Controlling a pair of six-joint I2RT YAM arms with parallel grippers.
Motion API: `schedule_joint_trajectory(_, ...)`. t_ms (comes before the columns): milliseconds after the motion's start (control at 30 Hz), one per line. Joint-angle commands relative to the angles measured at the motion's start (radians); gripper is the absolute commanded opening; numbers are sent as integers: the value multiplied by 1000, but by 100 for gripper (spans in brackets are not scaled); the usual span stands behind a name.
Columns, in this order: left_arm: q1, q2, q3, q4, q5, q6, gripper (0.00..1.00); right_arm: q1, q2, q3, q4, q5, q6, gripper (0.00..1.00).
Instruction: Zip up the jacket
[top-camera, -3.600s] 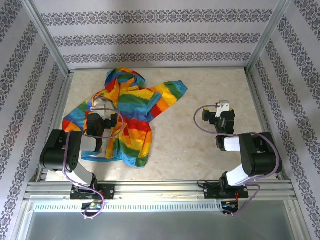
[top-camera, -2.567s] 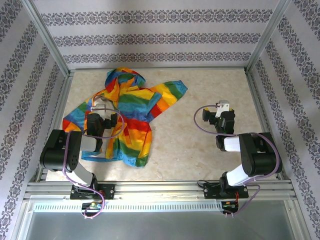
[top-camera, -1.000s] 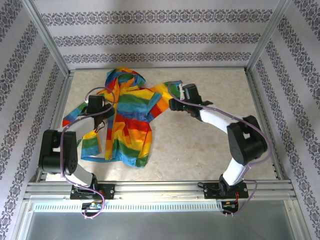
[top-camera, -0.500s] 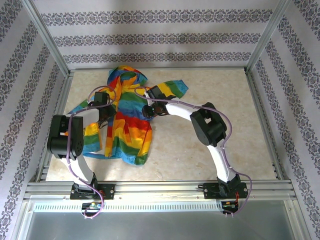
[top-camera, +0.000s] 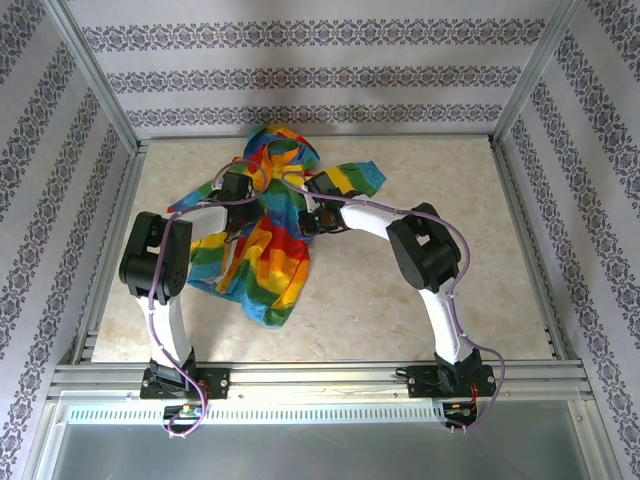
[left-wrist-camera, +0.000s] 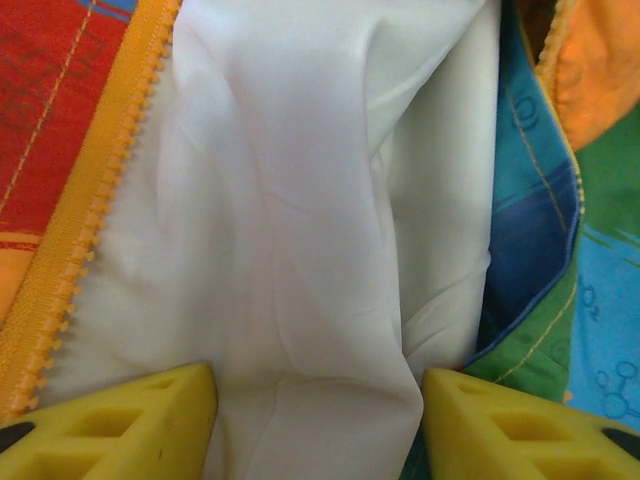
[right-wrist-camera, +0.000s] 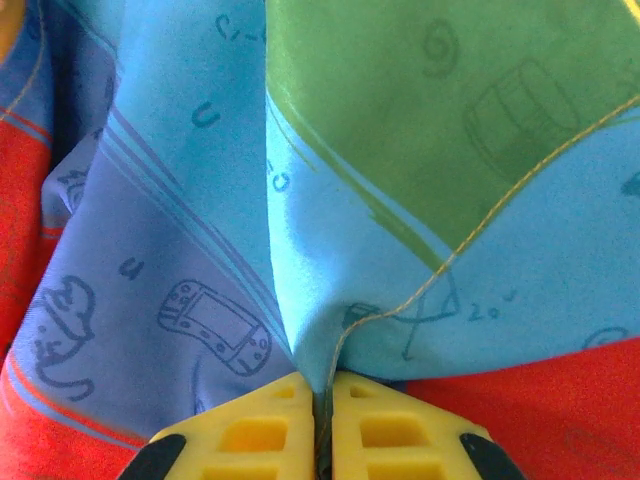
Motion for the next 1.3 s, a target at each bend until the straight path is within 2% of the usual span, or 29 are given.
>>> schedule_joint_trajectory(0,-70,90,22,-78,93,-8,54,-27,-36,-117,-86,56,30,9)
schedule_joint_trajectory(467,-350,305,388,-182,126,9,52,-122,-369,-514,-25,102,66,7)
schedule_joint_trajectory(633,-412,347,513,-244,130,43,52,-191,-461,-607,-18,98,68,7)
schedule_joint_trajectory(833,-405,226,506,-294,77,120,53,-271,-485,-622,-39,79,43,8)
schedule_joint_trajectory(967,-362,137,437,-307,91,174,53,-302,-461,-607,-31,28,43,9)
schedule_joint_trajectory(1267,-237,-2,72,-182,149,148,52,-320,-355,-471,-90,-14,7,9)
